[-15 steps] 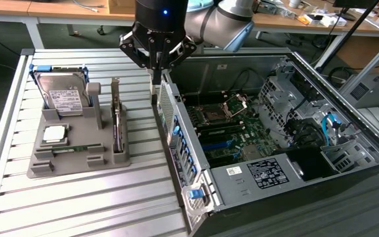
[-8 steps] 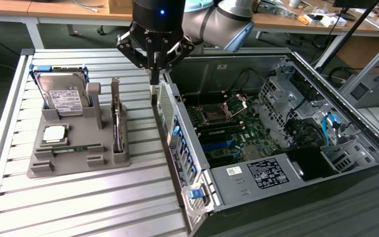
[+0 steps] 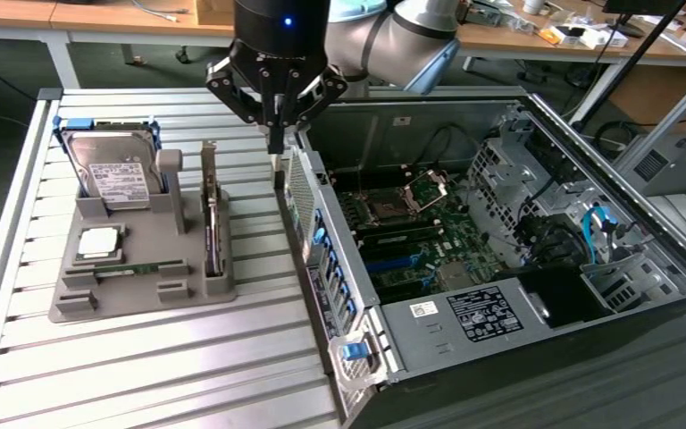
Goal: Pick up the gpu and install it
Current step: 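Reach for the gpu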
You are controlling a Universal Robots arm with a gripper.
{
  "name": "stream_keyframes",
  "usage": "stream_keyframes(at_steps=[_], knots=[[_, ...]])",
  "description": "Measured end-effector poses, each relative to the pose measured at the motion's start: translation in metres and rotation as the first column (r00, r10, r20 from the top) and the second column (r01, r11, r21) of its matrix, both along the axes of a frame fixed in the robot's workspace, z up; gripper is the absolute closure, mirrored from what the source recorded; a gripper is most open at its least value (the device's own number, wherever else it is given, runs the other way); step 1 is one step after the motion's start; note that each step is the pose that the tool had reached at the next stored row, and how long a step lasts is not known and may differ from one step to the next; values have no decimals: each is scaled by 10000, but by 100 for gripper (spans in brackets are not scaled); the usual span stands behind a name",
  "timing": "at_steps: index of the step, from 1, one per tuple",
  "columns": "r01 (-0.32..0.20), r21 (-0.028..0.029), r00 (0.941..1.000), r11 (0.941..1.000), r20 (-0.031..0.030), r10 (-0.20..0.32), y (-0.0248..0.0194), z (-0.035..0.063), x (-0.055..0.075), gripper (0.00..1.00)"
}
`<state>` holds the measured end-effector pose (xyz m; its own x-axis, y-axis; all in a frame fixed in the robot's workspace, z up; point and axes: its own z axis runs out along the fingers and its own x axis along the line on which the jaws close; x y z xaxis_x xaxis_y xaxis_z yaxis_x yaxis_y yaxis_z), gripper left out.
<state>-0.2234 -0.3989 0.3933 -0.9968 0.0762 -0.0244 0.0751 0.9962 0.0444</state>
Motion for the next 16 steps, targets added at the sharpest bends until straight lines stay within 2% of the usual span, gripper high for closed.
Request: stream_keyframes(at_steps=[16], knots=[[0,0,10000,10000,0,0,0,0,-47,89]])
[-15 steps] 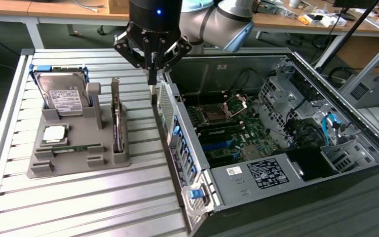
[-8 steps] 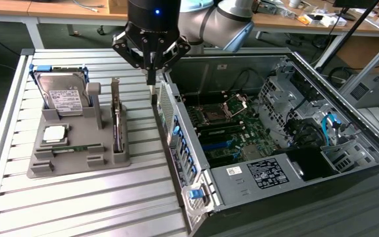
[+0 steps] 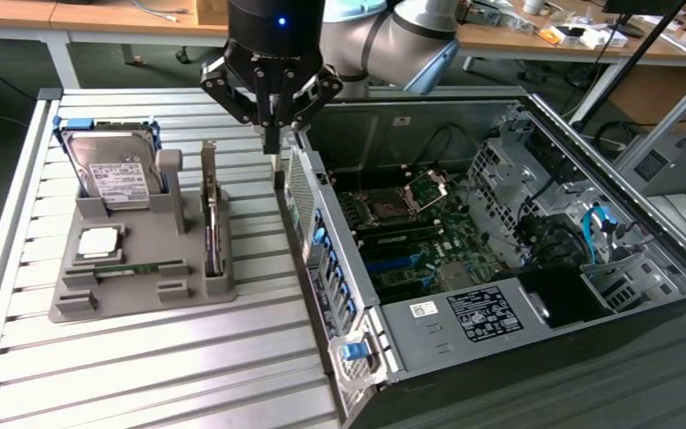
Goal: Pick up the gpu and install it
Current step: 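Reach for the gpu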
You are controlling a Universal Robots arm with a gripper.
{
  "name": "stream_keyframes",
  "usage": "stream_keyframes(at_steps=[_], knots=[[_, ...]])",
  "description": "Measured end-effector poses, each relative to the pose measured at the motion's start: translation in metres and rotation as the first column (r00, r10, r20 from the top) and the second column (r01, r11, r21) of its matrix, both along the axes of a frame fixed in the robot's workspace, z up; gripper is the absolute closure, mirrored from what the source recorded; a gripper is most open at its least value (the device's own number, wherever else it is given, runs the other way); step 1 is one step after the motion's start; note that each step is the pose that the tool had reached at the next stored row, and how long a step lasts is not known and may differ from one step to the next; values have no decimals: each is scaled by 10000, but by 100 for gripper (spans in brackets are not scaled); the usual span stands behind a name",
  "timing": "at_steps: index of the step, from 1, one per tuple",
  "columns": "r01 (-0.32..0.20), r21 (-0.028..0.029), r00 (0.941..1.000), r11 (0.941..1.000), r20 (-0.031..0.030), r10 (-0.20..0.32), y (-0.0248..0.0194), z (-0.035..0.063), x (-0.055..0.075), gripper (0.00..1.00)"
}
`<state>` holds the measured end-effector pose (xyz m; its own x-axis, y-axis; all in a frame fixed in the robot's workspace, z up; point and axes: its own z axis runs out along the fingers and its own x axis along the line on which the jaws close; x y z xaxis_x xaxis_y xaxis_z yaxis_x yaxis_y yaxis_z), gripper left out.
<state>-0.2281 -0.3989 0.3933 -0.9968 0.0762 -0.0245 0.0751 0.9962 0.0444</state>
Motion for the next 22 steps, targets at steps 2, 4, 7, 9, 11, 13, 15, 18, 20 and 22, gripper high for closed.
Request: stream_keyframes(at_steps=[2,4,7,9,11,13,15,18,20,22], knots=[[0,0,10000,10000,0,0,0,0,-4,89],[0,0,10000,10000,0,0,0,0,-9,89],[0,0,10000,10000,0,0,0,0,-18,89],[0,1,10000,10000,0,0,0,0,-27,89],[0,0,10000,10000,0,0,0,0,-38,89],[0,0,10000,10000,0,0,0,0,-51,89],[0,0,10000,10000,0,0,0,0,-62,89],[0,0,10000,10000,1,0,0,0,-82,89],[0,0,10000,10000,0,0,0,0,-91,89],[0,0,10000,10000,-1,0,0,0,-104,89]])
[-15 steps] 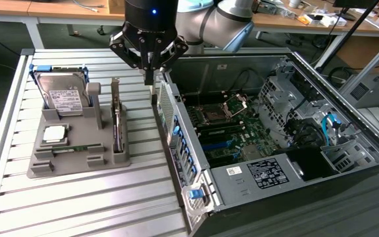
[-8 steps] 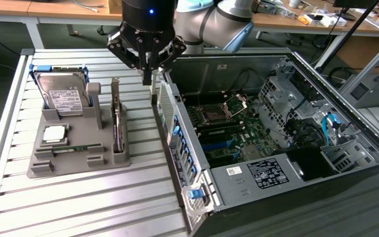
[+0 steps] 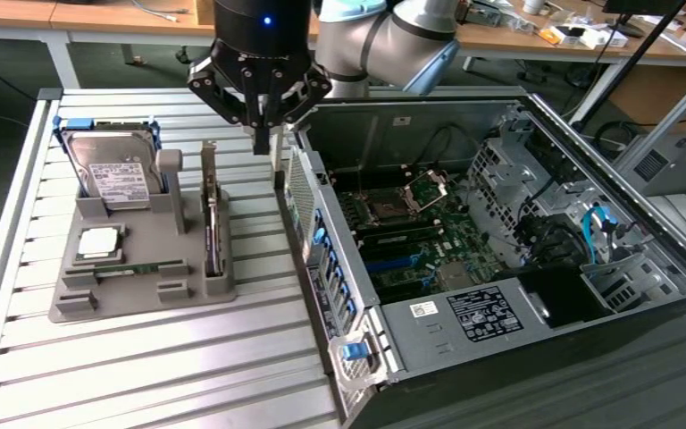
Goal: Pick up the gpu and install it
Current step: 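Reach for the gpu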
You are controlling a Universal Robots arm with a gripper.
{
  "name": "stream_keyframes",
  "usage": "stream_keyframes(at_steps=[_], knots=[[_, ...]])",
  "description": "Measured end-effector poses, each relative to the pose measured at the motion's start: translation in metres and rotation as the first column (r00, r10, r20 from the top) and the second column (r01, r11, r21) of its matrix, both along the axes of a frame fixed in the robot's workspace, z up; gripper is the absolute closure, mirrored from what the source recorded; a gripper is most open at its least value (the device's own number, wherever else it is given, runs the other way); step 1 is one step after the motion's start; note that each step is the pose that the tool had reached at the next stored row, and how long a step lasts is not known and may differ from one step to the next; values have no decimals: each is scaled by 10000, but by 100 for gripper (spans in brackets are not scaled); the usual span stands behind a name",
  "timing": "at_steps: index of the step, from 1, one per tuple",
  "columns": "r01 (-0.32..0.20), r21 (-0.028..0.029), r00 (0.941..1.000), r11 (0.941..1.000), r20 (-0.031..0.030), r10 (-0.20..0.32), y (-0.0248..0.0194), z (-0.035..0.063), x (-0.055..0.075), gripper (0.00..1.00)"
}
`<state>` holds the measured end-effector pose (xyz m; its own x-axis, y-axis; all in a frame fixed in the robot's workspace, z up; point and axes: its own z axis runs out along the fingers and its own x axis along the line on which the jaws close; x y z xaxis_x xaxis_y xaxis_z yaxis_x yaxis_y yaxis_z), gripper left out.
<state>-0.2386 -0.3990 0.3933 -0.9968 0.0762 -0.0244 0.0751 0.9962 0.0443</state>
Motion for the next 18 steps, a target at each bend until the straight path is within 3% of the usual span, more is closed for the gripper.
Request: stream_keyframes(at_steps=[18], knots=[[1,0,10000,10000,0,-1,0,0,-113,89]])
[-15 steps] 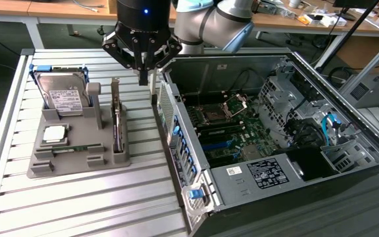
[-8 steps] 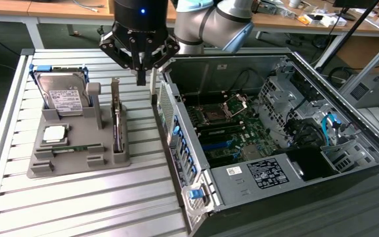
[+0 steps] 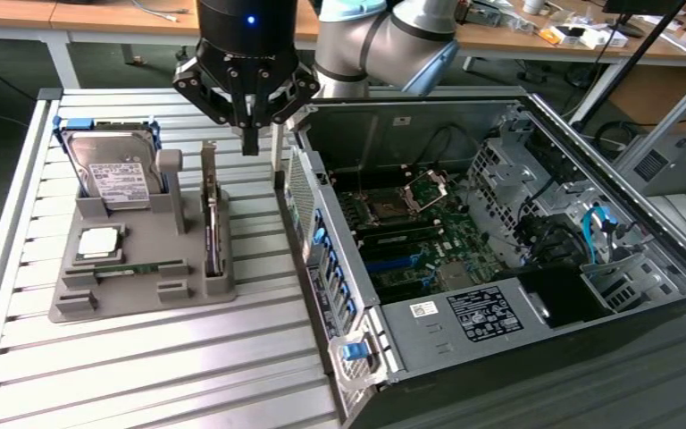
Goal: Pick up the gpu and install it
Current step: 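Reach for the gpu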
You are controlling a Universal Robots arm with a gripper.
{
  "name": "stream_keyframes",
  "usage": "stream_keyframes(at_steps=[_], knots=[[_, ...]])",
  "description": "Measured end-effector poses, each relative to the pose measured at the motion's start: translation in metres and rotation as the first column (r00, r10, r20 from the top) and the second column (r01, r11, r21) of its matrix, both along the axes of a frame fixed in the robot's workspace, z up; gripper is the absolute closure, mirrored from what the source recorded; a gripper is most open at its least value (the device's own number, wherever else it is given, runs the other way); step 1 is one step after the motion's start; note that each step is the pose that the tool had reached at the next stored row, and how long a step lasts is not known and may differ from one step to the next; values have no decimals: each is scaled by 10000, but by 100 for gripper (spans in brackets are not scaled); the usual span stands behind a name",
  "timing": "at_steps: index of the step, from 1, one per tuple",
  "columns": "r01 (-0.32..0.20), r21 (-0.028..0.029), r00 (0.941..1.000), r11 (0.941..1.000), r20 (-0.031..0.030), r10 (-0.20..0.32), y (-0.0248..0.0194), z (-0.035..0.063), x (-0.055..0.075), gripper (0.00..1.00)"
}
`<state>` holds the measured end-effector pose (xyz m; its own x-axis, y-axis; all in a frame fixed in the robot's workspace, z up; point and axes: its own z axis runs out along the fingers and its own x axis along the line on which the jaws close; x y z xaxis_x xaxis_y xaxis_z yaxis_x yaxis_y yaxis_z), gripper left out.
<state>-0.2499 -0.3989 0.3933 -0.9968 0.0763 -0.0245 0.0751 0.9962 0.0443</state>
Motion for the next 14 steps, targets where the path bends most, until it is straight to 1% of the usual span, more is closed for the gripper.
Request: stream_keyframes(at_steps=[8,14], knots=[[-1,0,10000,10000,0,1,0,0,-62,89],[0,0,10000,10000,0,0,0,0,-132,89]])
